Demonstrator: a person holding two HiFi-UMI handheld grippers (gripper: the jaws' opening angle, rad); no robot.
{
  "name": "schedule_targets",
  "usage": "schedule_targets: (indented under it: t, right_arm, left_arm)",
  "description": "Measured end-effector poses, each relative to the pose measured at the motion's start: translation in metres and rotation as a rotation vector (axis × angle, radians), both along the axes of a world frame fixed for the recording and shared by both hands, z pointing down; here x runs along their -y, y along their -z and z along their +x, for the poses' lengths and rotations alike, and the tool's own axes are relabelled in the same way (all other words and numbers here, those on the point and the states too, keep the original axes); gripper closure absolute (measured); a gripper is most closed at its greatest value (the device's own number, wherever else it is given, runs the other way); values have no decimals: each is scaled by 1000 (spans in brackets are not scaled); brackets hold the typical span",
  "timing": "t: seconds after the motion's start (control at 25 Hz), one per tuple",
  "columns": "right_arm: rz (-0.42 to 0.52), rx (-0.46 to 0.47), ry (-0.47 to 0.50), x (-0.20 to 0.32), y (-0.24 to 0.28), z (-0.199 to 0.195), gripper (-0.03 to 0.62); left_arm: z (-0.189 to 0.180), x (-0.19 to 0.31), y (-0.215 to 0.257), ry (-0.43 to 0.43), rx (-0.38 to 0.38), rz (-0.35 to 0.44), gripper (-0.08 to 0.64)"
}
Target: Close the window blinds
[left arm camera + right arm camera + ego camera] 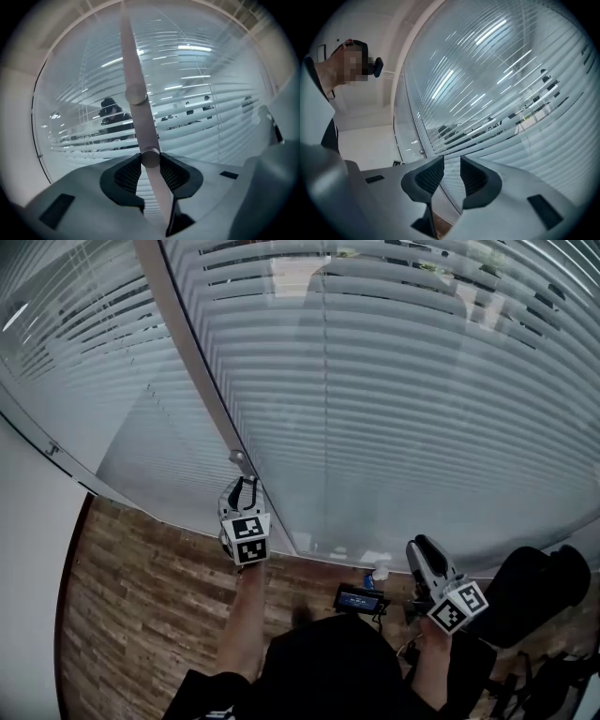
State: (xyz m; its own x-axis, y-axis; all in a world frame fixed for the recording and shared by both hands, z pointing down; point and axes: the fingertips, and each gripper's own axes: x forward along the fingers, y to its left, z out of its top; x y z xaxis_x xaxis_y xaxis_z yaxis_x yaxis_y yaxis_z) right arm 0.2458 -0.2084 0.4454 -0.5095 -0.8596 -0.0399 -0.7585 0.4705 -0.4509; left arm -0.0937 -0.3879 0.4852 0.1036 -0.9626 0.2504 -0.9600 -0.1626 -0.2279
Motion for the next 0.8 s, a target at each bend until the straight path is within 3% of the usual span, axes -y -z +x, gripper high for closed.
schedule_targets:
  t: [0.16,0.32,0.4,0.56,0.64,0.72,0.8]
  right_arm:
    - [-2,0,3,4,1,-1,483]
    - [-4,2,13,5,2,-3,483]
    - [-2,3,16,5,1,-4,483]
    - [1,2,11,5,3,-4,483]
    - [1,1,9,5,3,-3,483]
    - [-2,0,6,4,2,-1,483]
    - [-2,1,3,3,1,0,483]
  left_arm:
    - [0,2,1,-6,132,16,422]
    - [1,2,1,-10,138,23,422]
    - [1,1,0,-16,67,21,421]
    - [-1,-2,-1,-28,-279,-16,416]
    - [-4,-1,1,-25,-405,-22,414]
    - [-6,1,4,-22,-444,-23,414]
    - [-5,3,4,-17,-417,-32,417]
